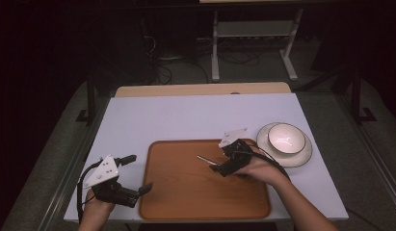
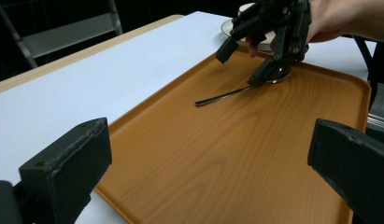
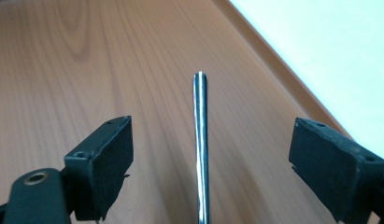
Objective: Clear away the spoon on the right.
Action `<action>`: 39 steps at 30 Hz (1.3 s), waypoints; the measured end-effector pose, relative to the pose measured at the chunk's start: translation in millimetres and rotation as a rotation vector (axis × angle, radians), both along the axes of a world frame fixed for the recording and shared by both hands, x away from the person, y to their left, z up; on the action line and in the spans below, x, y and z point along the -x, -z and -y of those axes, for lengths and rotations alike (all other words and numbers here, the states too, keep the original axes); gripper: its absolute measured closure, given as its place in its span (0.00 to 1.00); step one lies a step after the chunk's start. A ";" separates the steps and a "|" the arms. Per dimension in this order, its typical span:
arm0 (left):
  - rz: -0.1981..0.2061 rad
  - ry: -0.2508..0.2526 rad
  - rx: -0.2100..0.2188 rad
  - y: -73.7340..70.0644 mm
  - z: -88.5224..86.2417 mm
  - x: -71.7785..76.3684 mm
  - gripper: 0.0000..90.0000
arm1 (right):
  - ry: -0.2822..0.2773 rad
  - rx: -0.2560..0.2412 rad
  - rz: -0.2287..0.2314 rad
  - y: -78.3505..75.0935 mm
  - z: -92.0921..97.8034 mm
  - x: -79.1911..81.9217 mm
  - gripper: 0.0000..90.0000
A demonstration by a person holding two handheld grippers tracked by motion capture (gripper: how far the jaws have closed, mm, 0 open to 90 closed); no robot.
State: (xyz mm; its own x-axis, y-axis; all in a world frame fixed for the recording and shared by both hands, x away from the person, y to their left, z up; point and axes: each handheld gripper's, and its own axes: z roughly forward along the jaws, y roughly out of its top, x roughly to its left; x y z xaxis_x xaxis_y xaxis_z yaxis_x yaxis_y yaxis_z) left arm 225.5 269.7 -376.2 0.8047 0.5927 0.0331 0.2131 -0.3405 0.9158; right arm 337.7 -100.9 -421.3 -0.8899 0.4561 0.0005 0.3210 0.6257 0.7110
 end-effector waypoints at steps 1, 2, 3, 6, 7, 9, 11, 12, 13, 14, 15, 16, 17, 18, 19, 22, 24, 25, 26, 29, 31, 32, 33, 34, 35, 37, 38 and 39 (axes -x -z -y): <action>0.000 -0.001 0.001 0.2 -1.1 -0.1 0.00 | -0.003 -0.007 0.005 -1.6 1.0 0.7 0.14; -0.001 -0.004 0.003 0.5 -1.7 -0.1 0.00 | -0.003 -0.023 0.009 -4.5 2.6 2.5 0.14; -0.004 -0.006 0.007 0.5 -2.6 0.1 0.00 | -0.001 -0.034 0.012 -6.3 3.7 3.8 0.14; 0.000 -0.004 0.011 0.3 -3.9 0.9 0.00 | 0.005 -0.061 0.029 -12.1 7.1 7.4 0.14; -0.001 -0.002 0.007 0.3 -3.7 1.8 0.00 | 0.012 -0.076 0.050 -17.5 10.9 11.6 0.13; 0.001 0.001 0.003 0.1 -3.4 2.3 0.00 | 0.025 -0.094 0.068 -21.7 14.6 14.7 0.12; 0.000 -0.003 0.001 0.0 -3.3 2.6 0.00 | 0.044 -0.114 0.090 -25.9 18.9 18.1 0.10; 0.000 -0.003 0.002 0.0 -3.4 2.8 0.00 | 0.050 -0.131 0.100 -28.6 22.0 20.2 0.10; 0.000 -0.003 0.006 -0.1 -3.7 3.1 0.00 | 0.056 -0.150 0.108 -31.2 25.4 22.3 0.10; 0.000 -0.005 0.008 -0.3 -4.0 3.3 0.00 | 0.064 -0.162 0.114 -33.9 28.8 24.4 0.10; 0.001 -0.005 0.007 -0.4 -4.2 3.1 0.00 | 0.072 -0.172 0.126 -37.2 33.4 26.9 0.09; 0.001 -0.007 0.008 -0.4 -4.3 3.1 0.00 | 0.079 -0.183 0.136 -39.4 37.3 28.6 0.09; 0.001 -0.007 0.009 -0.4 -4.3 2.9 0.00 | 0.087 -0.192 0.138 -41.1 40.3 30.1 0.09; 0.001 -0.006 0.008 -0.2 -4.1 2.8 0.00 | 0.097 -0.201 0.148 -43.6 45.6 32.4 0.10; 0.001 -0.006 0.008 -0.2 -4.1 2.8 0.00 | 0.107 -0.211 0.158 -45.5 50.0 34.8 0.10; 0.000 -0.004 0.008 -0.1 -3.7 2.9 0.00 | 0.130 -0.248 0.173 -49.2 63.1 40.8 0.10; 0.000 -0.006 0.009 -0.1 -3.9 2.6 0.00 | 0.150 -0.274 0.180 -50.9 73.8 45.6 0.10; 0.000 -0.006 0.009 -0.2 -4.0 2.6 0.00 | 0.156 -0.285 0.186 -51.4 77.2 47.2 0.10; 0.001 -0.005 0.009 -0.2 -4.0 2.7 0.00 | 0.163 -0.300 0.191 -52.1 81.5 49.3 0.10; 0.002 -0.004 0.008 -0.3 -3.5 2.8 0.00 | 0.183 -0.338 0.208 -54.3 92.5 54.6 0.10; 0.002 -0.003 0.006 -0.3 -3.5 2.6 0.00 | 0.193 -0.353 0.216 -55.8 98.4 57.5 0.10; 0.001 -0.004 0.007 -0.2 -3.6 2.7 0.00 | 0.198 -0.359 0.220 -56.4 101.6 58.9 0.10; 0.002 -0.004 0.008 -0.2 -3.7 2.6 0.00 | 0.205 -0.361 0.221 -56.5 104.0 59.9 0.10; 0.002 -0.005 0.009 -0.2 -3.9 2.6 0.00 | 0.209 -0.362 0.224 -56.3 105.9 60.5 0.10; 0.002 -0.004 0.009 -0.2 -3.9 2.6 0.00 | 0.215 -0.365 0.222 -55.8 108.7 61.7 0.10; 0.002 -0.003 0.009 -0.3 -3.9 2.6 0.00 | 0.224 -0.365 0.225 -54.7 113.2 63.2 0.10; 0.002 -0.002 0.008 -0.3 -3.7 2.7 0.00 | 0.229 -0.366 0.224 -54.0 115.5 64.2 0.10; 0.003 -0.001 0.005 -0.4 -3.7 2.7 0.00 | 0.235 -0.366 0.223 -53.6 117.9 65.3 0.10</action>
